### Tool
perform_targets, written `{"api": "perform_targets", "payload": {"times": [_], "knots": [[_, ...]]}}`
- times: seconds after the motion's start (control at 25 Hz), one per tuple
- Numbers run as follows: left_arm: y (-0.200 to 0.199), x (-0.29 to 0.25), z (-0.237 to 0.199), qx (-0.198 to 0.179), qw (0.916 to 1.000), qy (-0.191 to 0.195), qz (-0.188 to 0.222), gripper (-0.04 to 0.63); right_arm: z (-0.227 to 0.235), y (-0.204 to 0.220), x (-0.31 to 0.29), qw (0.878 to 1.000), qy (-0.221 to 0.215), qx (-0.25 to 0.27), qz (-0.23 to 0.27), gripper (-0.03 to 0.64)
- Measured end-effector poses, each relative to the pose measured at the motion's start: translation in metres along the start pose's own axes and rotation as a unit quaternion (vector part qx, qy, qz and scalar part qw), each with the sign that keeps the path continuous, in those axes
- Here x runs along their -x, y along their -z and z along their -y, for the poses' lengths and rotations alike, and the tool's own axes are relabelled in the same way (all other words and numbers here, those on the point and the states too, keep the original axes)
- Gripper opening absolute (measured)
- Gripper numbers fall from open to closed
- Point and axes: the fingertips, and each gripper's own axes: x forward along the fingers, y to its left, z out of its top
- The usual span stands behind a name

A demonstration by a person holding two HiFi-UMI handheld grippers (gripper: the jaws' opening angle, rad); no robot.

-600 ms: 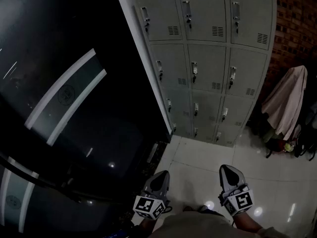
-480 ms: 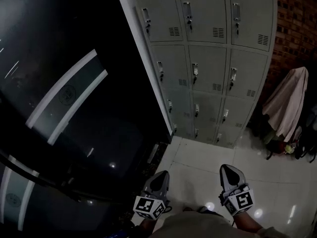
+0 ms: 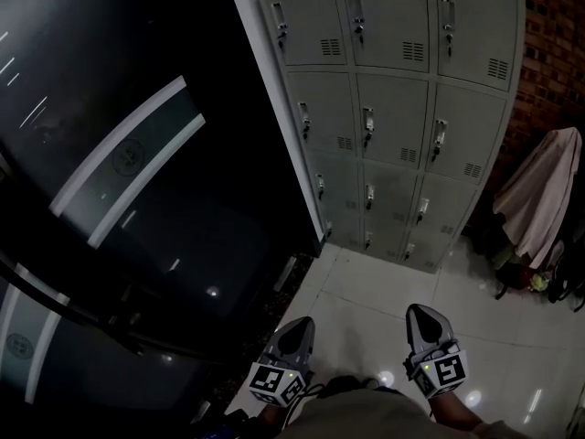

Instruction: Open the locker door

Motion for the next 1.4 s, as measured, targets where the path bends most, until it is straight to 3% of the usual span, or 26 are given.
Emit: {"api": "perform_targets", "payload": {"times": [0.32, 0.52, 0.72, 0.96, 1.4], "knots": [[0.0, -0.006, -0.008, -0.001, 0.9991, -0.037, 0.019, 0.0, 0.012, 0.01, -0.008, 1.0, -0.013, -0.012, -0.01, 0.0], [0.016, -0.008, -0.029, 0.008, 0.999, -0.043, 0.004, 0.0, 0.017, 0.009, -0.026, 1.0, -0.016, 0.005, 0.018, 0.002], [0.023, -0.03, -0.052, 0.01, 0.9991, -0.04, 0.004, 0.0, 0.025, 0.024, -0.049, 1.0, -0.014, -0.007, -0.025, 0.002], [0.036, -0.074, -0.106, 0.024, 0.9987, -0.045, 0.011, 0.0, 0.041, 0.034, -0.108, 1.0, -0.006, 0.004, -0.028, 0.002], [0.022, -0.188, -0.225, 0.004, 0.9995, -0.023, 0.019, 0.0, 0.078, 0.026, -0.263, 1.0, 0.002, 0.012, -0.021, 0.002]]}}
